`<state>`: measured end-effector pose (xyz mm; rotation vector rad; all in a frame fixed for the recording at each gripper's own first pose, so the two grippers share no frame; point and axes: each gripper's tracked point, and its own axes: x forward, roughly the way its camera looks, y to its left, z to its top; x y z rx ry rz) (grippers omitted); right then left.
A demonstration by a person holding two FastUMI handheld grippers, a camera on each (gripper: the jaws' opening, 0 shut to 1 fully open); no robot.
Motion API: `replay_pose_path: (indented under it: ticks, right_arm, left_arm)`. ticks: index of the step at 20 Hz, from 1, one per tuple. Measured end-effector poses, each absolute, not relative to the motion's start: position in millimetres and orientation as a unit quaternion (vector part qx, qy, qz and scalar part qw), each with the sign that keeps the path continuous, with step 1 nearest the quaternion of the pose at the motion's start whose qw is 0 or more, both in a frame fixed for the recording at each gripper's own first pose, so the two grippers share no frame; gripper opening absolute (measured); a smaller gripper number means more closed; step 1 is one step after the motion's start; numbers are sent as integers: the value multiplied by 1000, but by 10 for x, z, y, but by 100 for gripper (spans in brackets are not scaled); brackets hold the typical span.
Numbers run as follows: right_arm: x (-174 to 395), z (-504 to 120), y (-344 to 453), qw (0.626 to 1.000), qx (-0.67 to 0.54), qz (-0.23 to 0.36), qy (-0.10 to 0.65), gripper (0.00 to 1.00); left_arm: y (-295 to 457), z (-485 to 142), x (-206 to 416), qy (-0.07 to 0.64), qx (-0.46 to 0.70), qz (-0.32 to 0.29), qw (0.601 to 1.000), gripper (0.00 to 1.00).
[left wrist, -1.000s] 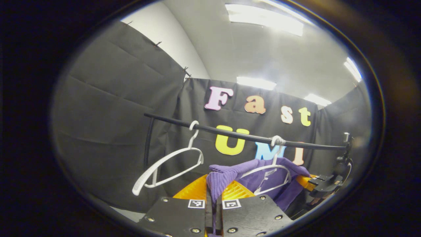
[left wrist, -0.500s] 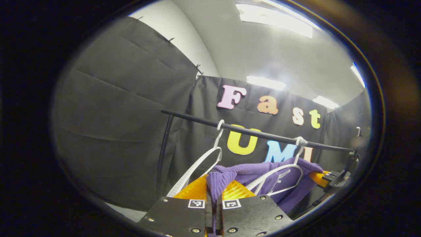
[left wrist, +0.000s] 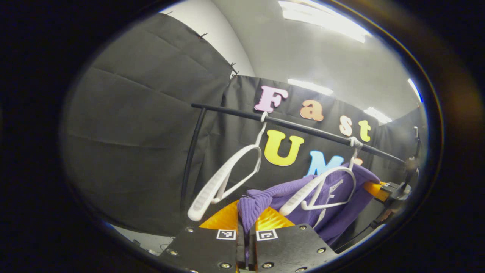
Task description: Grasp the clothes on the hanger with both hands and then place them into the laundry hamper below.
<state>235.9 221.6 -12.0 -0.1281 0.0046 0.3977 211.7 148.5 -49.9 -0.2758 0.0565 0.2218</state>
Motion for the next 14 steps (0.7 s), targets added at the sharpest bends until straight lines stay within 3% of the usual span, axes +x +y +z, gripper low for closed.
replay_pose_path:
  ticks: [7,14]
  right_arm:
    - [2215,-137,2039,977,-62,204,-1,0]
    - [2459,-253,1715,977,-58,207,2,0]
  left_arm:
    - [1124,-678,2055,56,-161,96,981,4]
    - [630,-776,2226,62,-156,100,981,4]
